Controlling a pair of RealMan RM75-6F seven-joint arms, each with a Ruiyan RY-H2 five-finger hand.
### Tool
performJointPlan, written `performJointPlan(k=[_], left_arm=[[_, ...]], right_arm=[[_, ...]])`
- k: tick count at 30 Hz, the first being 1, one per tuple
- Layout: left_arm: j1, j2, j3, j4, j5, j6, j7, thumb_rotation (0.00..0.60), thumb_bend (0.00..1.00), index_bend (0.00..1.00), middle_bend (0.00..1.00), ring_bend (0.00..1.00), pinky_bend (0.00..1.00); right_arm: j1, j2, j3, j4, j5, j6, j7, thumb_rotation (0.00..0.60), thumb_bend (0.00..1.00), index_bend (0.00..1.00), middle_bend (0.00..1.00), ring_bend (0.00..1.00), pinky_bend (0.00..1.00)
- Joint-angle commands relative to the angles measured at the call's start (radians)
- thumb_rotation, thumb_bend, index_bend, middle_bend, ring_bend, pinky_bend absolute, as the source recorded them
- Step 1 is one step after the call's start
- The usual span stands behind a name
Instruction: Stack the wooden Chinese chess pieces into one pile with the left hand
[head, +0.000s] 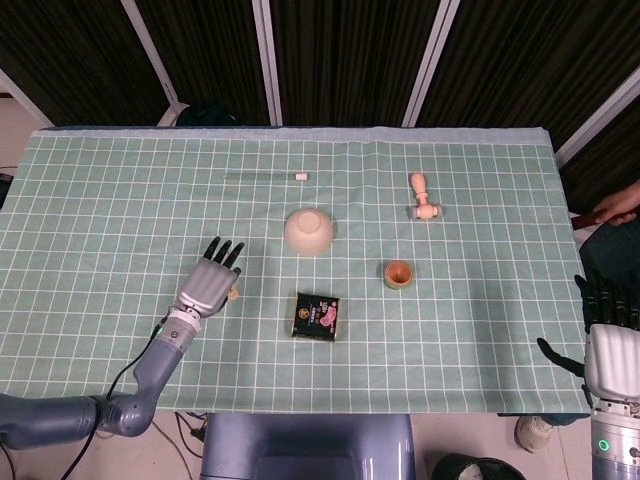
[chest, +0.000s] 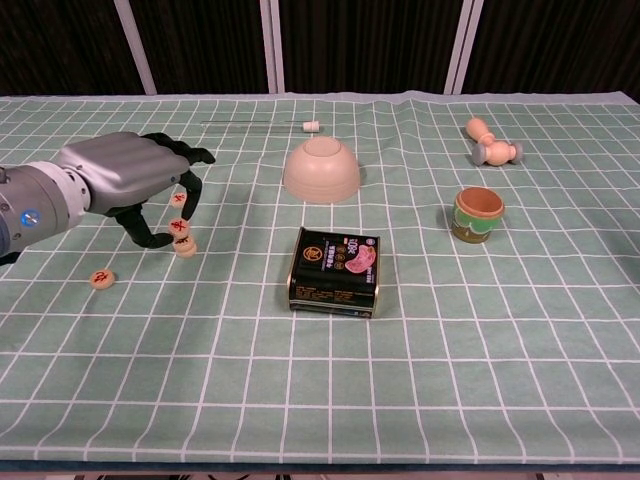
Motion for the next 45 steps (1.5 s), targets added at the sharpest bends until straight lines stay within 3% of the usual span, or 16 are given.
performJointPlan(k=[1,14,26,30,38,45], left_arm=[[-0.001,-0.004,0.000,0.003,-0.003,-0.001,0.005,0.600,0.29,0.46,0.01,0.00,0.00],[0.001,-0.020,-0.013,0.023,-0.005,-0.002,-0.005,0.600,0.29,0.44,0.00,0.00,0.00],[0.019,0.073,-0.044,-0.034,0.019,0.034,-0.048,0.600,0.29,0.41,0.00,0.00,0.00],[0.021,0.074,-0.065,0.021,-0.001,0.019,-0.082,0.600,0.26,0.38,0.00,0.00,0.00],[-0.014,0.012,-0.120,0.232,-0.115,-0.087,-0.128,0.600,0.23,0.36,0.00,0.00,0.00],[-0.026,-0.055,-0.117,0.366,-0.083,-0.138,-0.193,0.600,0.23,0.38,0.00,0.00,0.00]], right_arm=[[0.000,0.000,0.000,0.000,0.000,0.000,0.000,0.600,0.23,0.10,0.01,0.00,0.00],[0.000,0.000,0.000,0.000,0.001,-0.001,0.001,0.600,0.23,0.10,0.01,0.00,0.00],[0.000,-0.002,0.001,0.000,0.003,-0.001,-0.003,0.600,0.23,0.10,0.01,0.00,0.00],[0.000,-0.004,0.000,0.001,0.001,0.001,-0.004,0.600,0.23,0.10,0.01,0.00,0.00],[-0.001,-0.005,0.002,0.000,0.003,0.004,-0.009,0.600,0.23,0.10,0.01,0.00,0.00],[0.000,-0.006,0.003,0.000,0.007,0.002,-0.011,0.600,0.23,0.10,0.01,0.00,0.00]])
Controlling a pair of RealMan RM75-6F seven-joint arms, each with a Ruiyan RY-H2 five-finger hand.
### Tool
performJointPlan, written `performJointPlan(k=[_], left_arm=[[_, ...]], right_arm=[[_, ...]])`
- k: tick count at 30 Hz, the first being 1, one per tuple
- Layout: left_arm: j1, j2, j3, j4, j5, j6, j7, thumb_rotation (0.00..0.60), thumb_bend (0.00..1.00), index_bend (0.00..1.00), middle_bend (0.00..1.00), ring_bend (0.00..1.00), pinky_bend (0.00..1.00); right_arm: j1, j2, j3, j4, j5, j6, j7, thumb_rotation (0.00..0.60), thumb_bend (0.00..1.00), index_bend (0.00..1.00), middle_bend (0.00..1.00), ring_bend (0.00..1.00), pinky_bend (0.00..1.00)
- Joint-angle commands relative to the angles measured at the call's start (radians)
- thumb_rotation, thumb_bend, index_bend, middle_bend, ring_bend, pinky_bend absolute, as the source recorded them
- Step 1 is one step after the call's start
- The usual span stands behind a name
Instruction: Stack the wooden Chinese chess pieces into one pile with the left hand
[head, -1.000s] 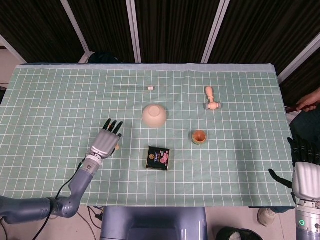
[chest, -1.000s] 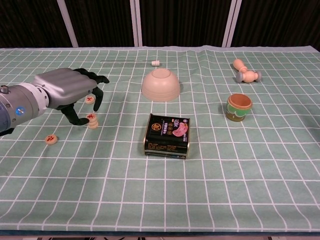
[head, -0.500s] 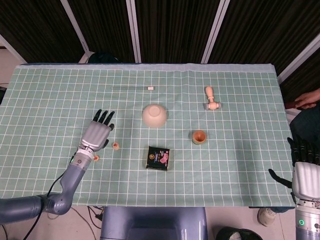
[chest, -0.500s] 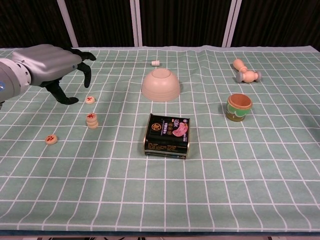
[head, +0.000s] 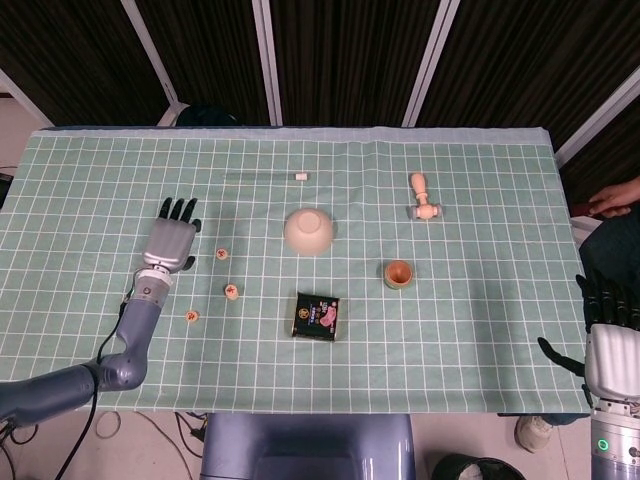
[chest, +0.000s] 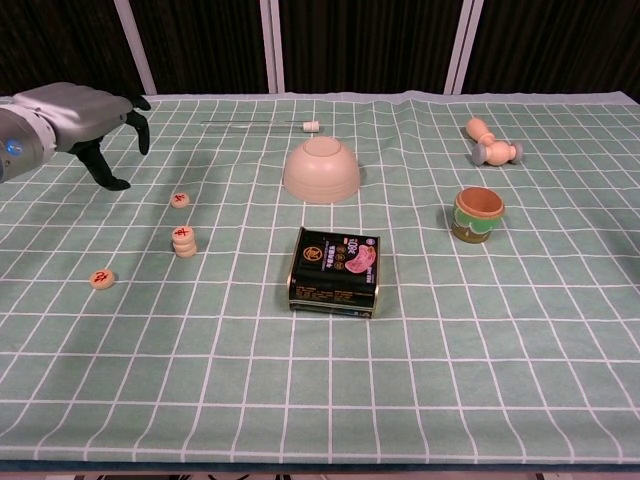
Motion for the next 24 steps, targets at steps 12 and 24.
performJointPlan(k=[12,24], left_arm=[[-0.026,-0.128,0.004,0.162,0.070,-0.056,-0.064,0.600,0.27,0.44,0.00,0.00,0.00],[-0.036,-0.167,-0.007,0.192,0.066,-0.055,-0.028,0.600,0.28,0.44,0.01,0.00,0.00]], right_arm=[[-0.001,0.001,0.002,-0.002,0.004,0.000,0.002,0.600,0.23,0.10,0.01,0.00,0.00],[-0.001,0.000,0.004,-0.002,0.008,0.000,0.003,0.600,0.23,0.11,0.01,0.00,0.00]])
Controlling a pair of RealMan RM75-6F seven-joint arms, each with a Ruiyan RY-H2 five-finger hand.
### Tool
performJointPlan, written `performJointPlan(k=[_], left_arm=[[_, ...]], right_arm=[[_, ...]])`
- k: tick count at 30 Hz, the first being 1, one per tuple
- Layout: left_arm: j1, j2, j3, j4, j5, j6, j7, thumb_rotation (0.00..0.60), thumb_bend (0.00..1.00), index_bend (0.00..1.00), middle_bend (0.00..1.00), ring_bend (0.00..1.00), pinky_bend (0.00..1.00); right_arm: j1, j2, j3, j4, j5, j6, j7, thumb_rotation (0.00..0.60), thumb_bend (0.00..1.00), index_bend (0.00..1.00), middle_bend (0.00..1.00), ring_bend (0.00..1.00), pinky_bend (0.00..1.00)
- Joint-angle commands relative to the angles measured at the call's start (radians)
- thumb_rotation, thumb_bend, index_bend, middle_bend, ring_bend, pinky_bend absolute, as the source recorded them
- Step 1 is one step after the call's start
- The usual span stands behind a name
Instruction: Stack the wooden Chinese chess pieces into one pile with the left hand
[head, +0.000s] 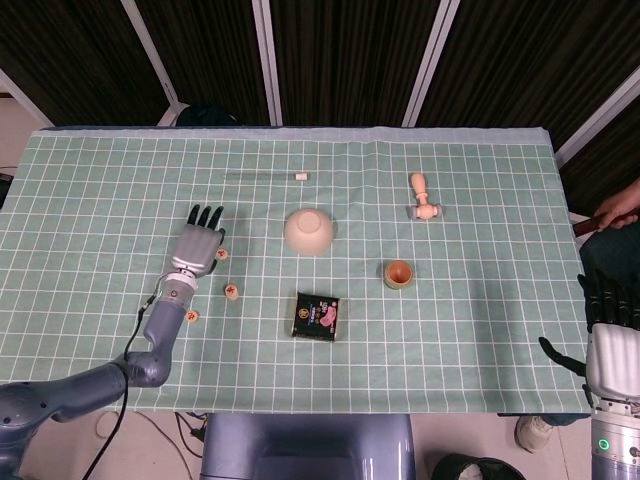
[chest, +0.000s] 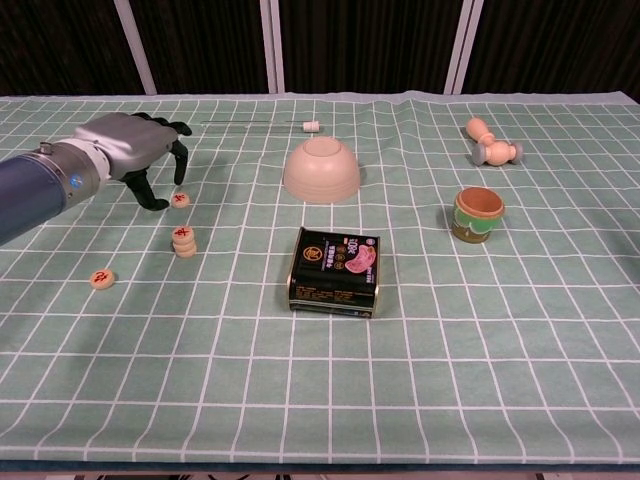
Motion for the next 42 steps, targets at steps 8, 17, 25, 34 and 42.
performJointPlan(k=[8,17,25,34,42], left_arm=[[-0.007,-0.034,-0.012,0.043,-0.010,-0.020,0.006,0.600,0.28,0.45,0.01,0.00,0.00],[-0.008,-0.051,-0.014,0.059,0.000,-0.021,0.015,0.600,0.28,0.48,0.01,0.00,0.00],[-0.008,-0.058,-0.019,0.066,0.002,-0.020,0.028,0.600,0.30,0.49,0.01,0.00,0.00],[-0.005,-0.055,-0.023,0.062,0.000,-0.019,0.041,0.600,0.31,0.50,0.01,0.00,0.00],[-0.002,-0.060,-0.026,0.066,-0.017,-0.029,0.058,0.600,0.31,0.51,0.01,0.00,0.00]], right_arm=[[0.000,0.001,0.001,-0.001,0.002,0.000,0.001,0.600,0.23,0.11,0.01,0.00,0.00],[0.000,0.001,0.001,-0.001,0.001,0.001,0.001,0.600,0.23,0.11,0.01,0.00,0.00],[-0.001,0.001,0.002,0.000,0.001,0.002,0.003,0.600,0.23,0.11,0.01,0.00,0.00],[-0.001,0.000,0.002,0.000,0.001,0.002,0.003,0.600,0.23,0.11,0.01,0.00,0.00],[-0.001,0.000,0.003,-0.001,0.002,0.003,0.002,0.600,0.23,0.11,0.01,0.00,0.00]])
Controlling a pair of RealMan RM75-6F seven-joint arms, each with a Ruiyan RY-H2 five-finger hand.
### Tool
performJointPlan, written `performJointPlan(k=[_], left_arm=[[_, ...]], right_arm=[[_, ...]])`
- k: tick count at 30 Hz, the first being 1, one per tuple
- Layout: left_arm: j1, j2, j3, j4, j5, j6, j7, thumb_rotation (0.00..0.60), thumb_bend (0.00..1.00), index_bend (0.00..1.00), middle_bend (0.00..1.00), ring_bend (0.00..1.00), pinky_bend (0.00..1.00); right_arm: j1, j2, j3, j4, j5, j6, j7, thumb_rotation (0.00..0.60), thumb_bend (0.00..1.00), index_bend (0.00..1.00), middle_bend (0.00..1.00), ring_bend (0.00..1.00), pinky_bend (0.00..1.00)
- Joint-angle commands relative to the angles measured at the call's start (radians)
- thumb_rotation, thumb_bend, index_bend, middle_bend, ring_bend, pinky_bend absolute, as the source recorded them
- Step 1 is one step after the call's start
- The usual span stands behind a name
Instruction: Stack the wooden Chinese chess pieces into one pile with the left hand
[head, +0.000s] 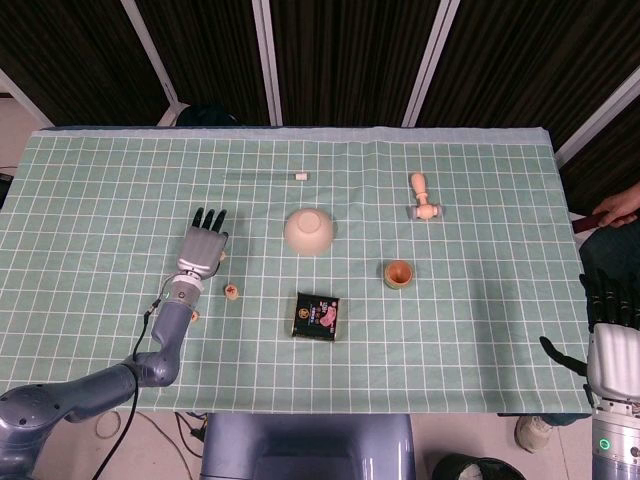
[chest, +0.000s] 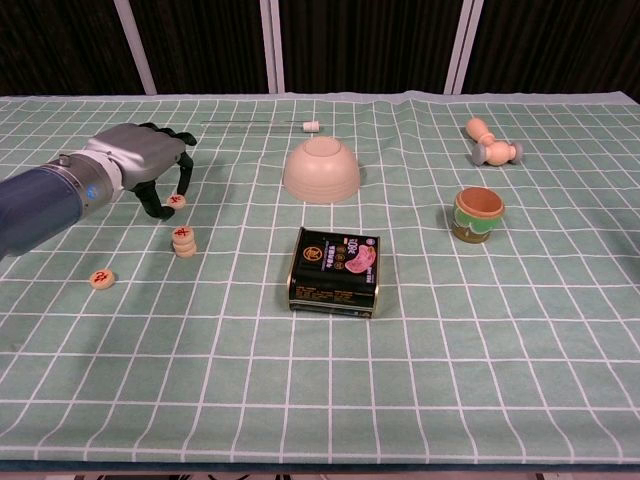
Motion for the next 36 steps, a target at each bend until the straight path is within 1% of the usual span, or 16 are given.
performJointPlan(k=[1,5,6,11,16,23,26,32,36], left_arm=[[0.000,-0.002,-0.002,0.000,-0.003,-0.001,0.001,0.600,0.31,0.51,0.01,0.00,0.00],[0.001,0.009,-0.008,-0.021,0.007,0.012,-0.002,0.600,0.31,0.51,0.01,0.00,0.00],[0.002,0.026,-0.017,-0.054,0.018,0.031,-0.012,0.600,0.31,0.51,0.01,0.00,0.00],[0.020,0.107,-0.015,-0.193,0.036,0.071,0.001,0.600,0.31,0.51,0.01,0.00,0.00],[0.041,0.196,-0.002,-0.345,0.058,0.110,0.015,0.600,0.31,0.51,0.01,0.00,0.00],[0.060,0.270,0.032,-0.495,0.071,0.135,0.043,0.600,0.31,0.51,0.01,0.00,0.00],[0.064,0.277,0.051,-0.527,0.081,0.140,0.052,0.600,0.31,0.51,0.01,0.00,0.00],[0.061,0.265,0.083,-0.543,0.085,0.139,0.079,0.600,0.31,0.49,0.01,0.00,0.00],[0.062,0.260,0.093,-0.554,0.093,0.150,0.084,0.600,0.31,0.49,0.01,0.00,0.00]], right_arm=[[0.000,0.000,0.000,0.000,-0.001,0.000,0.000,0.600,0.23,0.11,0.01,0.00,0.00],[0.000,0.001,0.000,0.000,0.000,0.000,0.001,0.600,0.23,0.11,0.01,0.00,0.00],[0.000,0.001,0.000,0.000,-0.001,0.000,0.002,0.600,0.23,0.11,0.01,0.00,0.00],[0.000,0.000,0.000,0.001,-0.003,0.001,0.002,0.600,0.23,0.11,0.01,0.00,0.00],[0.001,-0.001,-0.001,0.002,-0.004,0.002,-0.001,0.600,0.23,0.11,0.01,0.00,0.00],[0.001,-0.003,-0.001,0.002,-0.004,0.002,-0.004,0.600,0.23,0.11,0.01,0.00,0.00],[0.001,-0.003,-0.001,0.002,-0.006,0.003,-0.006,0.600,0.23,0.11,0.01,0.00,0.00],[0.000,-0.002,0.000,0.003,-0.006,0.005,-0.004,0.600,0.23,0.11,0.01,0.00,0.00],[0.001,-0.002,0.000,0.003,-0.005,0.003,-0.003,0.600,0.23,0.11,0.01,0.00,0.00]])
